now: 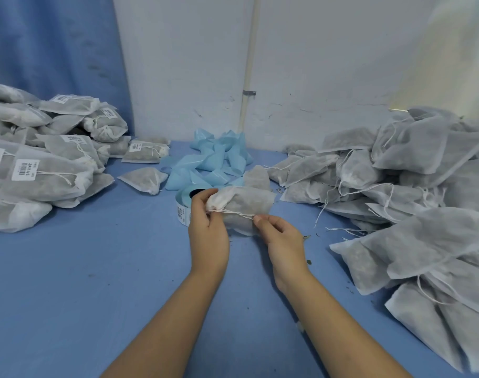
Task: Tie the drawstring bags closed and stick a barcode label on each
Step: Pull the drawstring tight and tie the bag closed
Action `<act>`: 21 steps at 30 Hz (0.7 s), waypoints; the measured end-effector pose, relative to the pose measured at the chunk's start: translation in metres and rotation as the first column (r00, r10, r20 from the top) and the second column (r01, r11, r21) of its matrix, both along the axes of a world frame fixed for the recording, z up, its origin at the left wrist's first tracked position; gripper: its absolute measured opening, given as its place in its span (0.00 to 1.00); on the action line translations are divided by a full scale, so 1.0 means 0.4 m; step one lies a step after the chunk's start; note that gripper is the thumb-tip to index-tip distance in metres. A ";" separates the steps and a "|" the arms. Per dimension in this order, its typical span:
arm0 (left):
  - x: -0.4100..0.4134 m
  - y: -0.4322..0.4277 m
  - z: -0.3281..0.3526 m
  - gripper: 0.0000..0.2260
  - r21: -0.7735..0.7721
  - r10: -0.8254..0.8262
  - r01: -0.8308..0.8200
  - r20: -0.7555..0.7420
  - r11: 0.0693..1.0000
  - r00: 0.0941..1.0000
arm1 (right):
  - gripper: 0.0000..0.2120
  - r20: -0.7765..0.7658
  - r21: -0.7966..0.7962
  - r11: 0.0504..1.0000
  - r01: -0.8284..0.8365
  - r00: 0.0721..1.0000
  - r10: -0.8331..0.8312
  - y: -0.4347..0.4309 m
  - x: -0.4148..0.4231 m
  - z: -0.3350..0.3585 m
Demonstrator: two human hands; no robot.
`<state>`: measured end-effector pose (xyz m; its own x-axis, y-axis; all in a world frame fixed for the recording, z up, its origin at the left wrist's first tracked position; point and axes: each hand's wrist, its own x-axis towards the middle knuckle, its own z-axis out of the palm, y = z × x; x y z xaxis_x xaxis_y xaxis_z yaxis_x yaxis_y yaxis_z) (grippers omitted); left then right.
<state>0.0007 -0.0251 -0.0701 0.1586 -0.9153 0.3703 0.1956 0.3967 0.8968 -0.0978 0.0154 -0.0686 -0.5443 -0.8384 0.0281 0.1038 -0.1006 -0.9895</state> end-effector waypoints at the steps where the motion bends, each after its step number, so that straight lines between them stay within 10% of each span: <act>1: 0.002 -0.001 0.000 0.14 0.007 -0.023 0.023 -0.026 1.000 0.999 | 0.04 -0.004 -0.014 1.000 0.014 1.000 -0.014 -0.001 0.000 -0.001; 13: -0.010 0.014 0.003 0.37 -0.026 -0.176 0.179 0.087 0.983 0.980 | 0.01 0.126 -0.062 0.994 0.086 0.989 -0.077 -0.004 0.000 -0.002; 21: -0.010 0.007 0.016 0.31 0.049 -0.077 0.081 -0.068 0.996 0.995 | 0.01 -0.026 -0.075 0.996 0.051 0.998 -0.054 0.001 0.013 -0.004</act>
<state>-0.0034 -0.0225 -0.0637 0.1074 -0.9436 0.3131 0.2838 0.3309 0.9000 -0.0928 0.0160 -0.0700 -0.5856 -0.8038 0.1050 0.0684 -0.1780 -0.9817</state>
